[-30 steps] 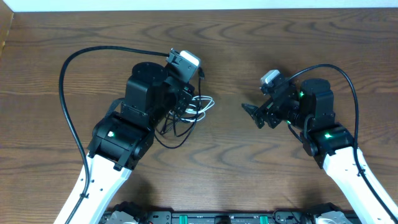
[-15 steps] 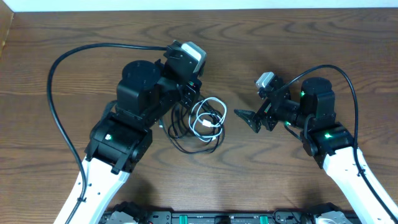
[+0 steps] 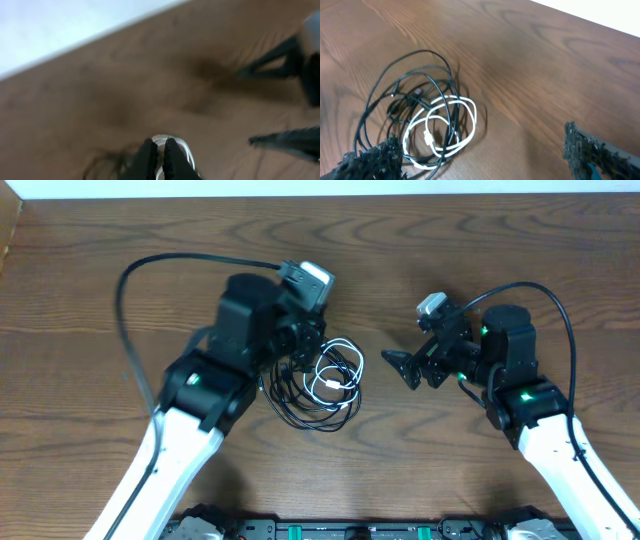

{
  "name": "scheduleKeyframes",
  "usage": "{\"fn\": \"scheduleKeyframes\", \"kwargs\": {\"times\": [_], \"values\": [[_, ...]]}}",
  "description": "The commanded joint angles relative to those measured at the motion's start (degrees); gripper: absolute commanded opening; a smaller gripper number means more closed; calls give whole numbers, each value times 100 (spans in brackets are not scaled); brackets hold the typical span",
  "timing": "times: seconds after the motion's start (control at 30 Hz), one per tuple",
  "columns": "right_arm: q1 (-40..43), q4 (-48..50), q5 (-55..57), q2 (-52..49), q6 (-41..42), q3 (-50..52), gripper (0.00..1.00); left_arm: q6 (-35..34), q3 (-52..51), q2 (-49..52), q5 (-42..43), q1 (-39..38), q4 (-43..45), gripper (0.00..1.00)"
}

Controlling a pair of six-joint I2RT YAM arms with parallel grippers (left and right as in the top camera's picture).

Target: Untangle cables

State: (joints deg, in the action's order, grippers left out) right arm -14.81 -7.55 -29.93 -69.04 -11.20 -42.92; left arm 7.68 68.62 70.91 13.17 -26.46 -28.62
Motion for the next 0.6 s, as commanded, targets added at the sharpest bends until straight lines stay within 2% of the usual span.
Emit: {"fn": "scheduleKeyframes", "kwargs": {"times": [0.0,0.2,0.33,0.57], "values": [[24,20,136,-223,94,9,99,-70,83,533,-76,2,-164,8],[24,284,133,-789,400,9,99,-179,83,1453,-138,4,-221,8],[24,636,-79,-1331,979,9,99,-1047,83,1921,-1244,15,-308,8],[13,1093,-448,-2017,1593,9,99,-1770,83,1996,-1792,389,-664,8]]}}
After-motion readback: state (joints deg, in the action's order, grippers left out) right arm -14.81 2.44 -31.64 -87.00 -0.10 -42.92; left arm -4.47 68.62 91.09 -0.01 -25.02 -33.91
